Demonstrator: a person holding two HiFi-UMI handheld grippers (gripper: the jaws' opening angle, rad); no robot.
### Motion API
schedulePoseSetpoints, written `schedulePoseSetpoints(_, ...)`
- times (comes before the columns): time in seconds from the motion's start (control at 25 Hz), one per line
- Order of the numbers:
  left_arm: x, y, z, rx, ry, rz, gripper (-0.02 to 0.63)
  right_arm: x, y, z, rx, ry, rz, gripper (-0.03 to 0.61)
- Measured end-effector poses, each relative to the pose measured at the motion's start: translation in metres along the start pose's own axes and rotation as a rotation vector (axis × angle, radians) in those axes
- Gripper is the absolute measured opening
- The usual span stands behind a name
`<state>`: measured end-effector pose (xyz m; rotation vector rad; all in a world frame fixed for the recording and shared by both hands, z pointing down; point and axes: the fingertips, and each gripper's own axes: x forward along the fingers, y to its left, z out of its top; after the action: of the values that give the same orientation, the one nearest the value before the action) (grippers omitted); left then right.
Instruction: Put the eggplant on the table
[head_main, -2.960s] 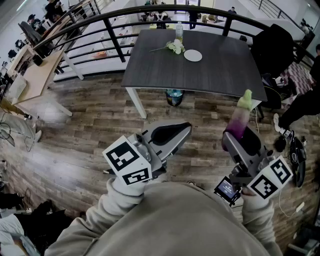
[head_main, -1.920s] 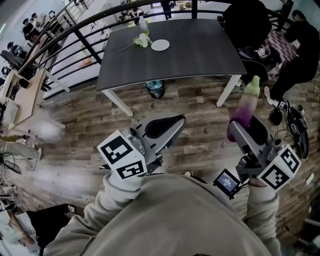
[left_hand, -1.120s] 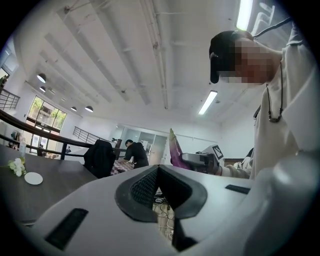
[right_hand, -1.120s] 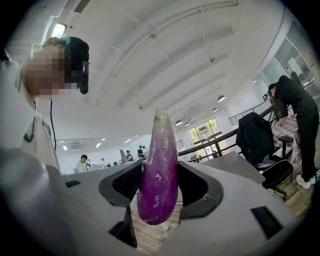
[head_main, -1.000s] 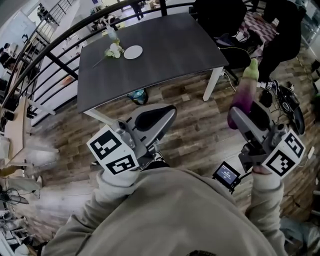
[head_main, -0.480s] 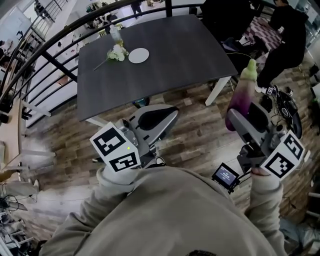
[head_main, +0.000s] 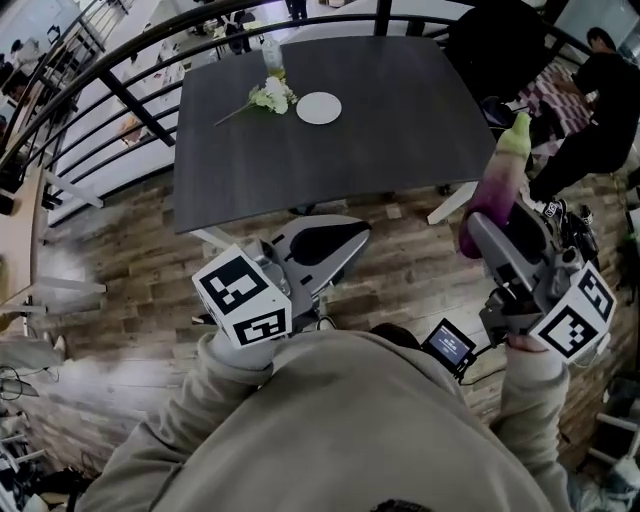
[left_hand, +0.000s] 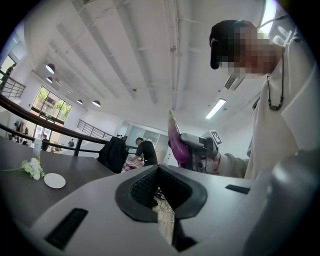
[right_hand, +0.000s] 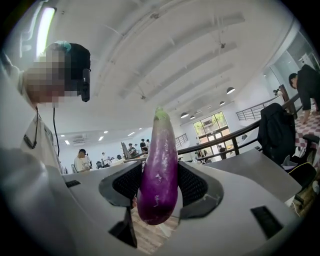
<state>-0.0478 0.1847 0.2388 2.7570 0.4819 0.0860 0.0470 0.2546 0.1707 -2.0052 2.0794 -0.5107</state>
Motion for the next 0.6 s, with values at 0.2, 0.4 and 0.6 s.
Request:
schedulePoseSetpoints(0.2,-0.027,0.024,0.001,-0.011,-0.016,0.054,0.006,0.048,0.007,-0.001,0.011,0.037,0.073,0.232)
schedulePoseSetpoints(0.4,-0.053,0.054,0.007,-0.036,-0.064,0.154,0.006,0.087,0.007,-0.005,0.007,0.062,0.154,0.232)
schedulePoseSetpoints(0.6,-0.06,0.071,0.018,-0.003,-0.069,0.245,0.006,0.116,0.005,0.0,0.003,0.082,0.229,0.232)
